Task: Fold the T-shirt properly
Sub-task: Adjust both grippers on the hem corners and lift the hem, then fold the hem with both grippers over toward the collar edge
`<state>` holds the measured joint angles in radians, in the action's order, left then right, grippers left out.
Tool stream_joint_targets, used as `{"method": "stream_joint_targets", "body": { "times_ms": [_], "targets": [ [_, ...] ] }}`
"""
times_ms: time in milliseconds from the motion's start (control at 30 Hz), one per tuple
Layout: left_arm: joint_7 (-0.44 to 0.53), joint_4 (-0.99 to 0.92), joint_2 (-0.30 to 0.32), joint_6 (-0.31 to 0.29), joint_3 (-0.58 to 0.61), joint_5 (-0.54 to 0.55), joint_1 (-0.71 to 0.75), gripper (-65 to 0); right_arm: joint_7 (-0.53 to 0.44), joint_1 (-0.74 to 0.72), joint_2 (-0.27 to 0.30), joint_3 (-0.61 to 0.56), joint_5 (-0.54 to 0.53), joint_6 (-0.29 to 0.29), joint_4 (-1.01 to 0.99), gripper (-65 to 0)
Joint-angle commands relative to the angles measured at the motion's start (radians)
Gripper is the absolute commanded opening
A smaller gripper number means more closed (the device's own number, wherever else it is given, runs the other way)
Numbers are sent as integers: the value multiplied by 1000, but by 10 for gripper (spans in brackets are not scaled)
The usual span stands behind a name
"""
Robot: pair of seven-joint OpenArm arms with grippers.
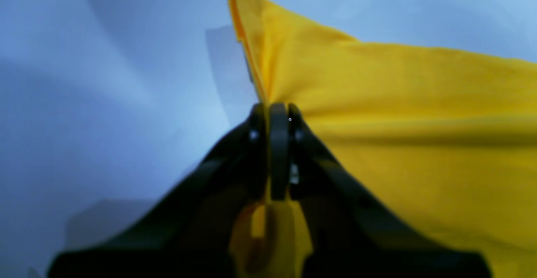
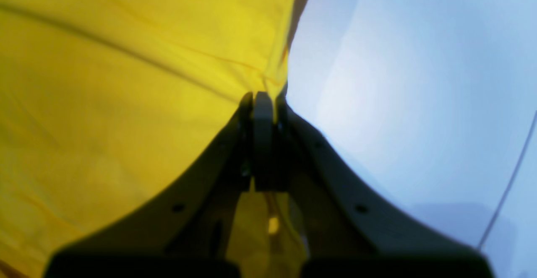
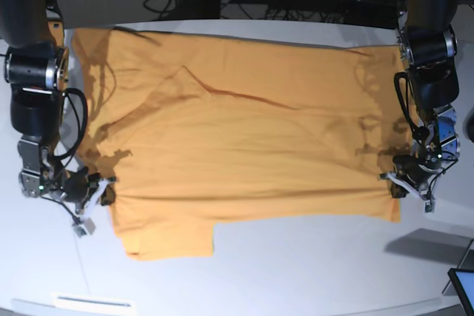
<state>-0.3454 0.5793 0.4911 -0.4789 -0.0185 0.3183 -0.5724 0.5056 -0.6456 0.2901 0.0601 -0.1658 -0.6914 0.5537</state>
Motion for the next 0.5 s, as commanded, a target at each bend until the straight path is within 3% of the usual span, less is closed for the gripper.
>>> {"method": "stream_joint_targets", "body": {
  "times_ms": [0, 367, 467],
  "targets": [
    [29, 26, 27, 9, -4, 8, -33, -650, -6, -16, 14, -1, 2, 2, 49, -650],
    [24, 176, 24, 9, -4, 8, 25, -650, 77, 16, 16, -1, 4, 5, 253, -650],
    [-33, 239, 25, 9, -4, 8, 38, -650, 104, 16, 21, -1, 4, 5, 303, -650]
  ]
}}
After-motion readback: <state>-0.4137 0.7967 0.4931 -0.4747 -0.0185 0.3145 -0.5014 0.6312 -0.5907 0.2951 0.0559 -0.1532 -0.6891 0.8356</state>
